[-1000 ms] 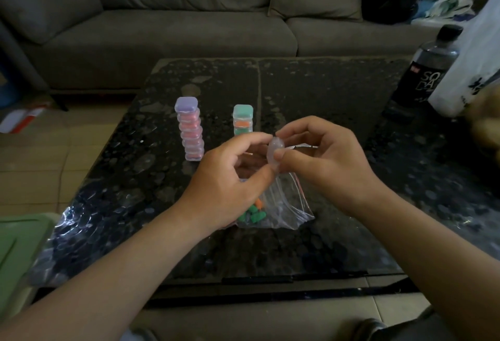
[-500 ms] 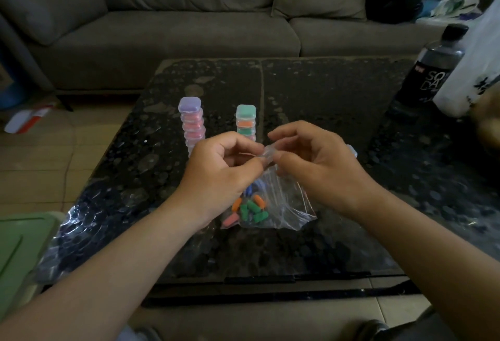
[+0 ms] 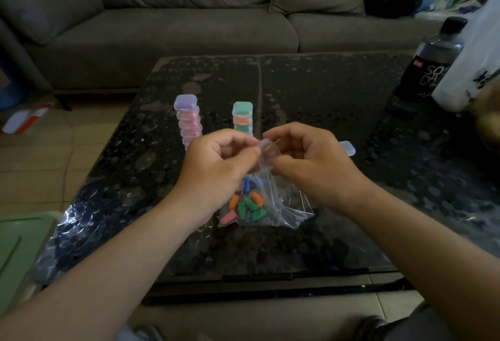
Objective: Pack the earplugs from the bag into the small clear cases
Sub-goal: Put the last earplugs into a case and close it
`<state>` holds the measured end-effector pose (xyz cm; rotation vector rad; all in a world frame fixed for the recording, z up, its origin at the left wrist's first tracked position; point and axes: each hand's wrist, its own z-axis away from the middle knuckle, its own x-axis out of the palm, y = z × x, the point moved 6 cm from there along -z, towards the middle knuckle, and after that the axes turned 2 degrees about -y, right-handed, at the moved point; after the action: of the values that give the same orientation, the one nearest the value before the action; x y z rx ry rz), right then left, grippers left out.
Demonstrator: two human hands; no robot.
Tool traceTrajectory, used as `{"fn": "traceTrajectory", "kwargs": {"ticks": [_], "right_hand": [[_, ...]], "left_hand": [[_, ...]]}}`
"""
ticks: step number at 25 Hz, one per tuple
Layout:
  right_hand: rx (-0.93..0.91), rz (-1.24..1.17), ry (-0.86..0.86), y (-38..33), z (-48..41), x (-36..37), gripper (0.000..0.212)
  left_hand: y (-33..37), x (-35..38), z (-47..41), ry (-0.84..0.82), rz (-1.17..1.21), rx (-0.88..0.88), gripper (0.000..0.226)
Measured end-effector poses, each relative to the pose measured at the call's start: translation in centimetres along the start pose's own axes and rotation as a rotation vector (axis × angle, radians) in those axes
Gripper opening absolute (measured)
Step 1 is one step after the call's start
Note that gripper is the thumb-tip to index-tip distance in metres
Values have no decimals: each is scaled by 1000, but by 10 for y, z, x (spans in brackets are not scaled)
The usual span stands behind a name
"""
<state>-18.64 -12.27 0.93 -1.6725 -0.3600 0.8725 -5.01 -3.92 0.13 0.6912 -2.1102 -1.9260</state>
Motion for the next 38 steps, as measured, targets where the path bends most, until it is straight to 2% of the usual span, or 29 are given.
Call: {"fn": "traceTrajectory", "kwargs": {"ticks": [3,10,16,20,23,25,30,34,38], "right_hand": [[-12,-8,-27,-1,2,2,44],[-27,37,-7,-4,6,2,41],[-51,115,21,-3,7,5,39],[-26,77,98,-11,6,-8,26],[57,281,170,-3,1,-25,23],[134,434,121,7,1,-24,24],[232,546,-22,24,-1,-5,21],[339,496,-81,41,-5,7,26],[477,181,-79,47,-4,18,20]], "left_hand": [[-4,-11,-8,93,129,-89,15],[-10,-6,-4,50,207,-240,18],[-9,0,-1,-30,212,-240,25],[-8,-7,-2,16,190,-213,36],[-10,-12,-5,-26,77,-247,39],[-15,-14,-6,-56,5,-293,40],[-29,-18,-7,-101,-119,-393,41],[-38,-19,-7,-119,-172,-443,39],[-42,-21,-7,-121,-230,-459,37]]}}
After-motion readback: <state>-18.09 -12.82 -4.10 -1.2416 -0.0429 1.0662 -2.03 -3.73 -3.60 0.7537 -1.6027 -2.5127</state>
